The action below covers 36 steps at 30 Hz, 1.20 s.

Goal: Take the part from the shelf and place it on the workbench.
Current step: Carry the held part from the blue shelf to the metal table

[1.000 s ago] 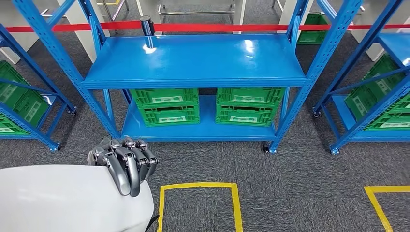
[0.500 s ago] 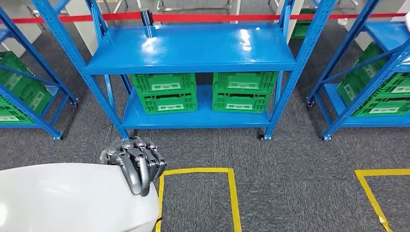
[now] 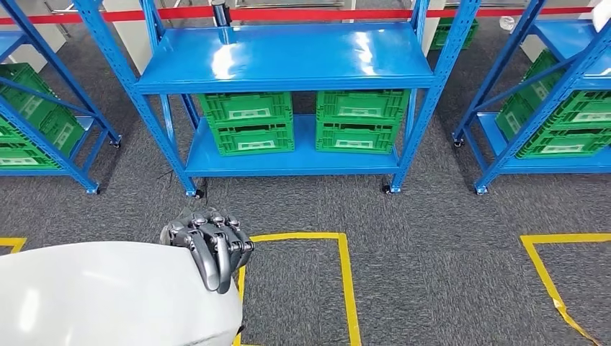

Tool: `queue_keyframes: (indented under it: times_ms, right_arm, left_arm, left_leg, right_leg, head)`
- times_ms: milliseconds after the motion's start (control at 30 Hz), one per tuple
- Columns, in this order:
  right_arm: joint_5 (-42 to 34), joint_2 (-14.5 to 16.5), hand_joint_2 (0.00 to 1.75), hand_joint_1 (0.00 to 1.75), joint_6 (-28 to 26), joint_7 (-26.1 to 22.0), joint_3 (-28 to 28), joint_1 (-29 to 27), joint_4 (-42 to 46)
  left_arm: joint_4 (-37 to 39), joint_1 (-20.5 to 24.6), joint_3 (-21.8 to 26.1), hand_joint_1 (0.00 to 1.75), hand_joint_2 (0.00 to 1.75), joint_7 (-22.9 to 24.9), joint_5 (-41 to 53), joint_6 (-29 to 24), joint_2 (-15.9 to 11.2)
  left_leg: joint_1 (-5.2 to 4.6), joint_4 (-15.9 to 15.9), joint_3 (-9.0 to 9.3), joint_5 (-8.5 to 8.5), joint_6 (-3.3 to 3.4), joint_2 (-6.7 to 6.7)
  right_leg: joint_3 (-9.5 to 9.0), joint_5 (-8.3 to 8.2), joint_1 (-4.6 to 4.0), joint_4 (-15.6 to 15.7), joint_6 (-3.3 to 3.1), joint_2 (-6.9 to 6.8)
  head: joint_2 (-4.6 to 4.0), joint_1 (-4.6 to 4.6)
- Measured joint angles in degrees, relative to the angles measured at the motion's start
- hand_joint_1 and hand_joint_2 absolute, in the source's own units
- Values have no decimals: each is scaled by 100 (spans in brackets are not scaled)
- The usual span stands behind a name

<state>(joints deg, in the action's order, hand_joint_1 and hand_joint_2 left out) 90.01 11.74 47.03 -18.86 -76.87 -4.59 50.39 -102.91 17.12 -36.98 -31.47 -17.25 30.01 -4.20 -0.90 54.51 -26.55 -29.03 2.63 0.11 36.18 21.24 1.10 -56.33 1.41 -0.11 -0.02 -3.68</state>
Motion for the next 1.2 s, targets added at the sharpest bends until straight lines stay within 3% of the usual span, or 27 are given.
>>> queue_keyframes:
  times_ms: [33, 67, 133, 167, 200, 233, 300, 333, 367, 400, 433, 500, 533, 567, 633, 667, 700, 733, 767, 833, 900, 933, 1000, 1067, 1133, 1167, 1200]
  right_arm:
    - [0, 4, 0, 0, 4, 1, 0, 0, -8]
    - [0, 6, 0, 0, 8, 8, -1, -1, -13]
    - [0, 9, 0, 0, 12, 21, -2, -1, -21]
    - [0, 12, 0, 0, 12, 26, -2, 0, -22]
    - [0, 16, 0, 0, 12, 26, -3, 3, -21]
    - [0, 22, 0, 0, 11, 23, -3, 8, -19]
    - [-1, 38, 0, 0, 3, -4, -4, 24, -2]
    - [-2, 47, 0, 0, -2, -23, -5, 38, 14]
    - [-3, 55, 0, 0, -9, -46, -8, 51, 36]
    - [-3, 63, 0, 0, -13, -64, -10, 60, 58]
    - [-3, 73, 0, 0, -11, -87, -13, 61, 81]
    - [-2, 98, 0, 0, 34, -162, -22, 40, 131]
    - [-1, 111, 0, 0, 78, -217, -31, 26, 166]
    - [-1, 123, 0, 0, 128, -275, -39, 14, 206]
    - [-2, 139, 0, 0, 209, -371, -56, -5, 280]
    - [-5, 145, 0, 0, 242, -396, -69, -10, 308]
    - [-9, 149, 0, 0, 270, -409, -93, -10, 331]
    - [-13, 151, 0, 0, 291, -413, -125, -8, 352]
    - [-15, 155, 0, 0, 306, -413, -158, -4, 370]
    - [-13, 164, 0, 0, 296, -403, -205, 7, 392]
    - [-9, 171, 0, 0, 227, -362, -221, 10, 399]
    - [-8, 172, 0, 0, 174, -327, -223, 4, 398]
    - [-6, 168, 0, 0, 66, -259, -228, -7, 390]
    - [-2, 152, 0, 0, -4, -209, -233, -3, 376]
    - [0, 134, 0, 0, -27, -184, -232, 9, 364]
    - [0, 127, 0, 0, -27, -179, -231, 15, 359]
    - [-1, 118, 0, 0, -27, -179, -230, 21, 356]
  left_arm:
    - [7, 6, -3, 175, 175, 0, 1, 0, 2]
    - [16, 10, -7, 175, 175, 0, 1, 0, 4]
    - [39, 16, -13, 175, 175, 1, 2, -1, 7]
    - [52, 15, -16, 175, 175, 3, 2, -4, 9]
    - [69, 15, -21, 175, 175, 5, 3, -8, 10]
    - [90, 16, -31, 175, 175, 7, 5, -14, 11]
    - [127, 22, -62, 175, 175, 11, 15, -32, 11]
    - [139, 29, -80, 175, 175, 13, 23, -45, 12]
    - [146, 38, -93, 175, 175, 16, 29, -58, 13]
    - [149, 50, -103, 175, 175, 21, 35, -71, 15]
    - [153, 61, -110, 175, 175, 26, 38, -79, 16]
    - [161, 70, -122, 175, 175, 42, 41, -90, 16]
    - [163, 71, -129, 175, 175, 50, 40, -96, 13]
    - [164, 72, -134, 175, 175, 59, 38, -102, 10]
    - [164, 75, -145, 175, 175, 72, 26, -112, 3]
    - [164, 75, -150, 175, 175, 78, 19, -113, -1]
    - [164, 75, -157, 175, 175, 83, 12, -110, -5]
    - [164, 75, -166, 175, 175, 87, 7, -107, -9]
    - [164, 76, -174, 175, 175, 89, 6, -104, -11]
    - [157, 84, -186, 175, 175, 89, 17, -103, -13]
    - [141, 106, -192, 175, 175, 87, 31, -101, -13]
    - [134, 122, -195, 175, 175, 85, 34, -98, -13]
    - [123, 148, -205, 175, 175, 81, 34, -91, -11]
    - [115, 175, -222, 175, 175, 77, 31, -84, -5]
    - [110, 191, -239, 175, 175, 75, 27, -80, 1]
    - [109, 193, -243, 175, 175, 74, 26, -79, 1]
    - [109, 192, -245, 175, 175, 74, 26, -79, 1]
  left_leg:
    - [9, -63, -46, 106, 45, 10]
    - [23, -120, -106, 218, 79, 20]
    - [23, -135, -281, 398, 114, 25]
    - [20, -129, -389, 478, 108, 27]
    - [21, -119, -493, 555, 97, 31]
    - [26, -100, -603, 627, 80, 34]
    - [41, -13, -819, 742, 28, 40]
    - [41, 61, -929, 782, -3, 40]
    - [39, 134, -1021, 818, -37, 43]
    - [36, 188, -1085, 858, -69, 47]
    - [37, 216, -1132, 906, -102, 52]
    - [59, 229, -1187, 956, -168, 46]
    - [74, 303, -1227, 843, -207, 36]
    - [90, 478, -1283, 624, -246, 26]
    - [122, 1154, -1428, 9, -314, 15]
    - [134, 1541, -1488, -206, -335, 15]
    - [144, 1823, -1495, -297, -346, 14]
    - [152, 1922, -1416, -263, -347, 10]
    - [156, 1799, -1232, -139, -336, -3]
    - [152, 1047, -632, 60, -278, -62]
    - [123, 305, -142, 3, -214, -110]
    - [100, 124, -46, -60, -188, -117]
    - [80, 28, -54, -1, -117, -104]
    - [87, -29, -138, 143, -15, -69]
    - [75, -43, -285, 281, 49, -37]
    - [60, -34, -375, 344, 63, -27]
    - [43, -19, -469, 407, 68, -16]
  right_leg:
    - [57, 108, -10, -83, -12, 4]
    - [142, 322, -17, -280, -45, 8]
    - [355, 876, -3, -996, -91, 10]
    - [427, 1039, 8, -1379, -64, 10]
    - [439, 1073, 23, -1649, -2, 9]
    - [353, 991, 42, -1734, 84, 8]
    - [-127, 739, 88, -1267, 227, 7]
    - [-476, 732, 97, -802, 246, 7]
    - [-762, 804, 94, -383, 214, 11]
    - [-934, 898, 84, -86, 168, 16]
    - [-999, 970, 61, 72, 111, 21]
    - [-900, 916, 65, 77, 1, 14]
    - [-860, 860, 73, 71, -53, 4]
    - [-813, 797, 88, 73, -98, -7]
    - [-698, 670, 86, 66, -136, -9]
    - [-619, 607, 83, 59, -136, 0]
    - [-536, 545, 81, 51, -129, 16]
    - [-451, 485, 81, 42, -118, 40]
    - [-372, 429, 81, 33, -102, 72]
    - [-259, 327, 76, 23, -69, 128]
    - [-202, 230, 71, 29, -3, 166]
    - [-180, 179, 78, 39, 41, 178]
    - [-139, 103, 100, 65, 125, 182]
    - [-33, 294, 97, -112, 113, 128]
    - [194, 806, 86, -753, 34, 75]
    - [311, 1038, 85, -1179, 22, 71]
    - [379, 1162, 83, -1533, 41, 71]
  head:
    - [0, 9]
    - [0, 22]
    - [0, 44]
    - [0, 47]
    - [0, 47]
    - [0, 49]
    - [0, 51]
    - [0, 57]
    - [0, 56]
    - [0, 57]
    - [0, 58]
    - [0, 58]
    - [0, 51]
    - [0, 42]
    - [0, 24]
    - [0, 24]
    - [0, 24]
    - [0, 24]
    - [0, 23]
    - [0, 23]
    - [0, 26]
    - [0, 26]
    - [0, 26]
    - [0, 41]
    - [0, 70]
    - [0, 81]
    - [0, 85]
